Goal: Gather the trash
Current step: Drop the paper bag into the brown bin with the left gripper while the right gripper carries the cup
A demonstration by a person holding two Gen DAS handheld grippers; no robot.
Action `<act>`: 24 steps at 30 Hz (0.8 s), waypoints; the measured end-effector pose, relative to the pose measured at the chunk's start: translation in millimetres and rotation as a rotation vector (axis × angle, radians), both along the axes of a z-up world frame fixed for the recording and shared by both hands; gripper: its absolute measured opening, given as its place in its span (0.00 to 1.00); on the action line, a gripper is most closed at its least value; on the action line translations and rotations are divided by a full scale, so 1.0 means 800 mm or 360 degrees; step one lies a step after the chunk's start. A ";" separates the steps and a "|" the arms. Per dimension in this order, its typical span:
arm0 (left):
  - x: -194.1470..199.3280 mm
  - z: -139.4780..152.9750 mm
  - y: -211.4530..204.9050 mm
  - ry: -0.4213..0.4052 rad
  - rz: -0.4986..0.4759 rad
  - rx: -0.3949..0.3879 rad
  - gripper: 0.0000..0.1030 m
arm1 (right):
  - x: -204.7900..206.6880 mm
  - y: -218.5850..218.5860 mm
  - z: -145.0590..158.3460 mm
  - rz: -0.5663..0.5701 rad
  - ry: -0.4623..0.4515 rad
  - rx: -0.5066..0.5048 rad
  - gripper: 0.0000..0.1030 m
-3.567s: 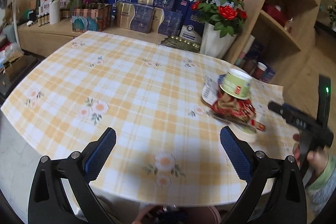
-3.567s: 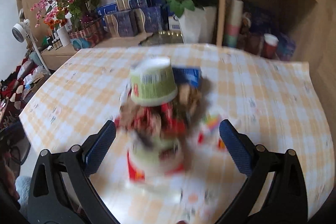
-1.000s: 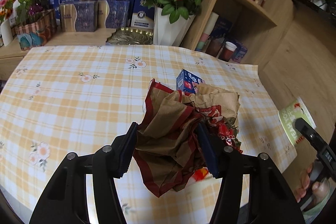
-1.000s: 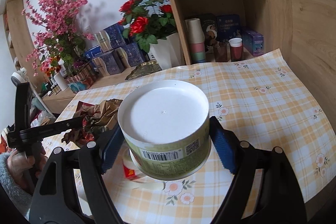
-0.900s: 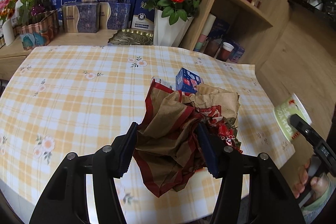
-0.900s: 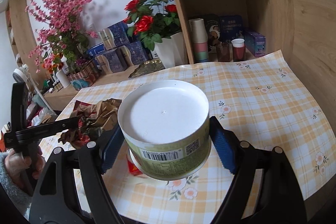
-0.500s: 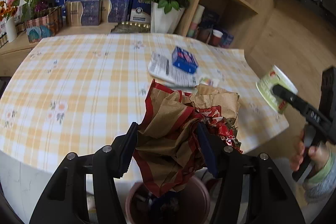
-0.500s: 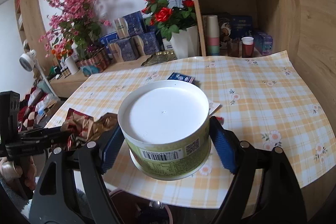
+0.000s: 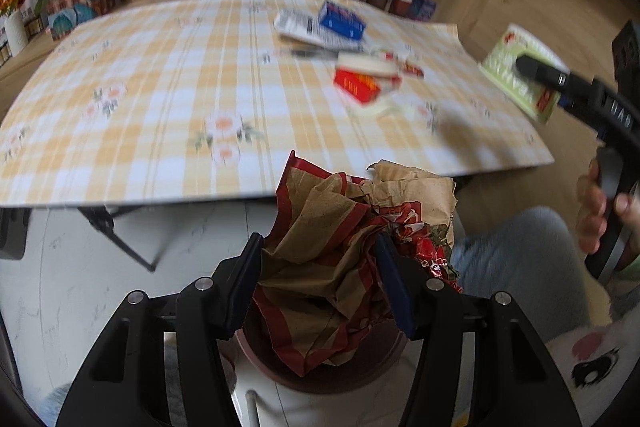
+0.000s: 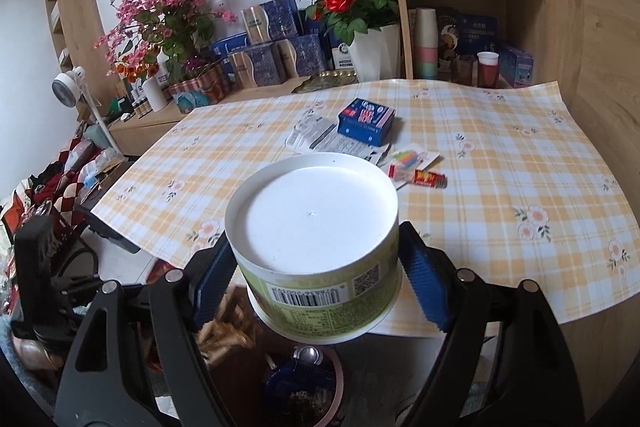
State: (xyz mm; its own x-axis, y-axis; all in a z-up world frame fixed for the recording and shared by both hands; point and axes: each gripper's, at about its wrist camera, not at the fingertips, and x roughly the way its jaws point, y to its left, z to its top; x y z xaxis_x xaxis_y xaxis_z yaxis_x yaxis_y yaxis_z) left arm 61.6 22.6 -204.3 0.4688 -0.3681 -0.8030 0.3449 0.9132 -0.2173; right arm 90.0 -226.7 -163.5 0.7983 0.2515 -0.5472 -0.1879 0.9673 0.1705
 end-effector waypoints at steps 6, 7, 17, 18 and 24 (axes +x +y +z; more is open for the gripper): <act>-0.003 -0.043 -0.007 0.0129 0.0007 0.0091 0.54 | -0.005 0.001 -0.012 0.0019 0.0042 0.0018 0.76; -0.002 -0.052 -0.009 0.0154 0.0008 0.0104 0.54 | -0.005 0.002 -0.012 0.0020 0.0044 0.0014 0.76; 0.006 -0.113 -0.039 0.0311 -0.0066 0.0212 0.56 | -0.009 -0.003 -0.016 0.0014 0.0062 -0.0014 0.76; 0.007 -0.118 -0.040 0.0327 -0.0069 0.0215 0.57 | -0.010 -0.004 -0.017 0.0011 0.0065 -0.0015 0.76; 0.012 -0.119 -0.032 0.0318 -0.0030 0.0170 0.75 | -0.011 -0.003 -0.021 0.0010 0.0084 -0.0028 0.76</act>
